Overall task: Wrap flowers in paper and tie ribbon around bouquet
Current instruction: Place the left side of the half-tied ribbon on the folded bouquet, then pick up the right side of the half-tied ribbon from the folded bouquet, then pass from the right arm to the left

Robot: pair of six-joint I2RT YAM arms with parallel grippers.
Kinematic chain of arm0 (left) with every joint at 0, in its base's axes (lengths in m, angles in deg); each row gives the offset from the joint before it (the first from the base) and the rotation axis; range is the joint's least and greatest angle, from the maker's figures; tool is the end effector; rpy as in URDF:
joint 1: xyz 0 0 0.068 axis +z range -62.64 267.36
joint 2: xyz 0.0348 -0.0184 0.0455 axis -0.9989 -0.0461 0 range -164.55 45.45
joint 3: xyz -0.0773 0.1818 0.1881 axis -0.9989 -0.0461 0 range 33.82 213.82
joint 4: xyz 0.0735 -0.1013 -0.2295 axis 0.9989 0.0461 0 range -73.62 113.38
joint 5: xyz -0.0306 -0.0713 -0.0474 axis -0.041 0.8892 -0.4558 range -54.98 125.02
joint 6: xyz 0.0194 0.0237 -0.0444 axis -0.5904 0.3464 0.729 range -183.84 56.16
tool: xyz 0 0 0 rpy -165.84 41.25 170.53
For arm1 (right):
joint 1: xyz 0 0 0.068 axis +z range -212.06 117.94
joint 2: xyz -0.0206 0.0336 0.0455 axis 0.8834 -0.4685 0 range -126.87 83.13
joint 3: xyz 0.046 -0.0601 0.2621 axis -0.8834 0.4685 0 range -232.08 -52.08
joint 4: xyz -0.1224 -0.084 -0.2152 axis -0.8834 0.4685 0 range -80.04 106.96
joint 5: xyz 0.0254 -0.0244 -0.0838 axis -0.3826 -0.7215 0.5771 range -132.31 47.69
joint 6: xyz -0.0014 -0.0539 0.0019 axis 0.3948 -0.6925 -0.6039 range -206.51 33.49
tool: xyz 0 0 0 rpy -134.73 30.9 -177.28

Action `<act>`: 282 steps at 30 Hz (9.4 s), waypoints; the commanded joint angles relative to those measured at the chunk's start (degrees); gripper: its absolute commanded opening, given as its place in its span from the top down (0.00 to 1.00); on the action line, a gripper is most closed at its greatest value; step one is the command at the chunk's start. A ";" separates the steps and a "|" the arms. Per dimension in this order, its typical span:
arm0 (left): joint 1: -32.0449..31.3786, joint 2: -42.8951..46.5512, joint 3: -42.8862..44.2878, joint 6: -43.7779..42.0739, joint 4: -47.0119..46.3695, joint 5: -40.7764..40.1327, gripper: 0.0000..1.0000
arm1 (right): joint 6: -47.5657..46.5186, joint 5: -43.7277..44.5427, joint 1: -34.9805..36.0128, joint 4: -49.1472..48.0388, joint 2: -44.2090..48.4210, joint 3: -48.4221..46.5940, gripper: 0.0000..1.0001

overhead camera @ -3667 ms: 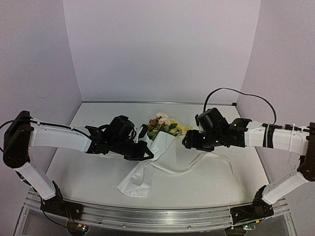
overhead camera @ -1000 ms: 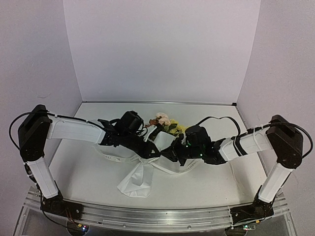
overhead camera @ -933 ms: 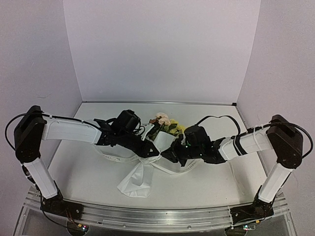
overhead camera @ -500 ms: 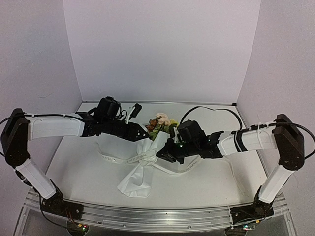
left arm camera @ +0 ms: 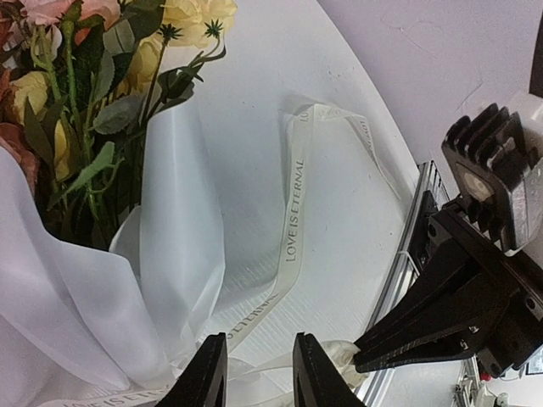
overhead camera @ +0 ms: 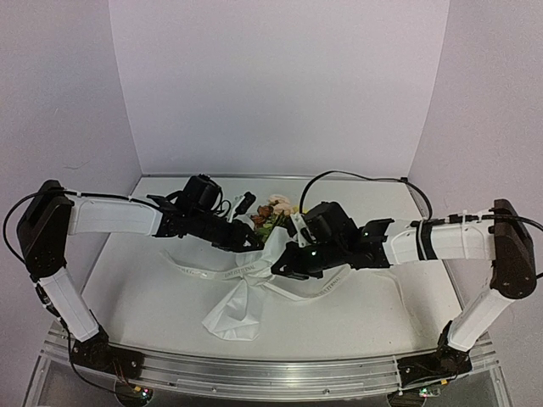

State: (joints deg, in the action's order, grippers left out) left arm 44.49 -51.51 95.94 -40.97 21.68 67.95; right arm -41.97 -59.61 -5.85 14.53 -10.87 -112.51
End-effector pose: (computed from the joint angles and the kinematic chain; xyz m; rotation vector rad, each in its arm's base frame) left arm 0.2557 -0.2637 0.2179 0.7512 2.3359 -1.2168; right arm 0.1918 0.3057 0.2247 -0.4425 2.4920 1.1900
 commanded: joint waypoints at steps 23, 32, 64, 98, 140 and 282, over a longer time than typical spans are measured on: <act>-3.59 5.16 -6.75 4.83 -0.67 -3.45 0.90 | -1.71 13.23 1.82 11.58 -1.50 -4.15 1.00; -3.50 4.25 -7.15 2.26 -0.31 1.10 0.93 | 5.85 22.89 1.76 15.72 -7.08 -9.43 1.00; -4.41 -2.94 -6.43 6.92 -2.05 -5.78 1.00 | 13.67 27.41 -1.02 19.50 3.65 0.85 0.43; -4.52 -2.18 -6.49 5.93 -3.09 -3.68 1.00 | 13.75 27.44 -23.82 22.84 -12.30 -3.98 0.92; -4.77 0.22 -6.46 2.70 -2.54 -1.60 1.00 | 16.37 29.03 -23.95 22.46 -13.43 -8.27 1.00; 1.70 20.34 -14.43 18.07 -9.74 -31.27 1.00 | -21.75 20.50 1.38 12.73 -10.56 -19.37 0.53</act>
State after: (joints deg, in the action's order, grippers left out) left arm 45.98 -28.82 75.22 -19.76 7.96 43.59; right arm -66.08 -41.24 -4.49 26.64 -24.69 -135.26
